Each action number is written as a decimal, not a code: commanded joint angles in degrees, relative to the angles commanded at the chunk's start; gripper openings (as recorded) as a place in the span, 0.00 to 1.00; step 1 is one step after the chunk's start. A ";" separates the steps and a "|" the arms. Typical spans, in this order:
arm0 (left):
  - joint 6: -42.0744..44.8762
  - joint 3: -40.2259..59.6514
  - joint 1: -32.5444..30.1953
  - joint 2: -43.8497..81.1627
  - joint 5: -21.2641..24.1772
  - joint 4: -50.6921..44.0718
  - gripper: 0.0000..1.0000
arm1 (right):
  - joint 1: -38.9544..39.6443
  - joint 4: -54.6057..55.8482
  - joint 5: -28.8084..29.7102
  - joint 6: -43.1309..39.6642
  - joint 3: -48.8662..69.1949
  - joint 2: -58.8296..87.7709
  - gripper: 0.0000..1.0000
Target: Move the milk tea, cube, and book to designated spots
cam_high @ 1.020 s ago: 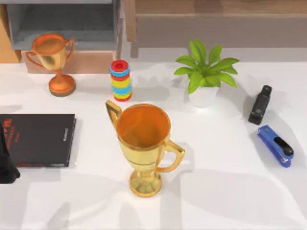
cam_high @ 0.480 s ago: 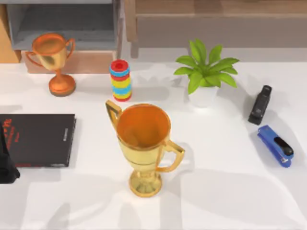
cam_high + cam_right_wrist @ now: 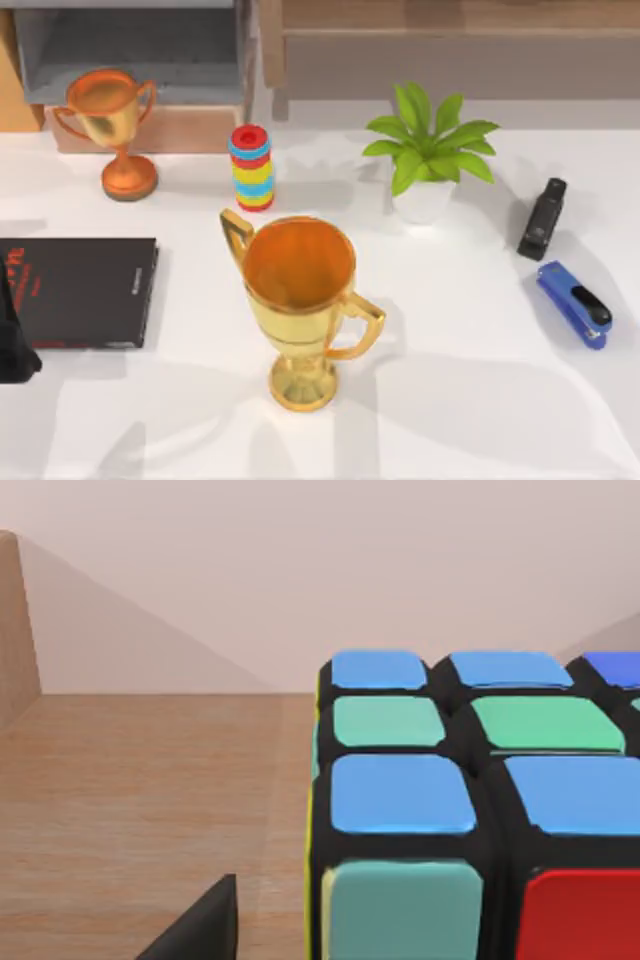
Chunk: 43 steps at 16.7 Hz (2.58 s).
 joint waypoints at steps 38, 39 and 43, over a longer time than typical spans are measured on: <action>0.00 0.00 0.00 0.00 0.00 0.00 1.00 | -26.13 2.69 -28.75 -0.73 -121.22 -118.57 1.00; 0.00 0.00 0.00 0.00 0.00 0.00 1.00 | -26.43 2.60 -28.63 -0.80 -122.34 -119.81 1.00; 0.00 0.00 0.00 0.00 0.00 0.00 1.00 | -26.61 2.55 -28.55 -0.85 -122.98 -120.52 1.00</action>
